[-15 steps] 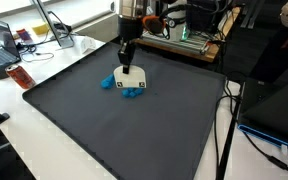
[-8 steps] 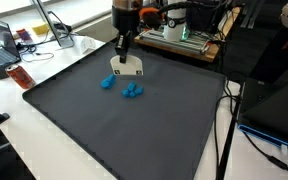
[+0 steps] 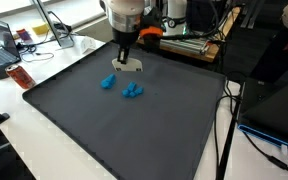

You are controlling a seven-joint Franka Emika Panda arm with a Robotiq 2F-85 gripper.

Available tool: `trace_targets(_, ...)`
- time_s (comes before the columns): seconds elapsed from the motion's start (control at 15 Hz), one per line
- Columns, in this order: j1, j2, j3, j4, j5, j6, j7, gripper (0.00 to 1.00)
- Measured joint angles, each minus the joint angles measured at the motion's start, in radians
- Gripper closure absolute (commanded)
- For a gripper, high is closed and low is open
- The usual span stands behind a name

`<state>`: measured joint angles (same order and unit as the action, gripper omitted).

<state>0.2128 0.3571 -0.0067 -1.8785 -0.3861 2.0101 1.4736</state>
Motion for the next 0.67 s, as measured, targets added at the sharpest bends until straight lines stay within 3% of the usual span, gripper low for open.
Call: trace_targets(0.67, 0.037, 0.224, -0.009, 0.218, -0.096, -0.268, -0.039, 0.99)
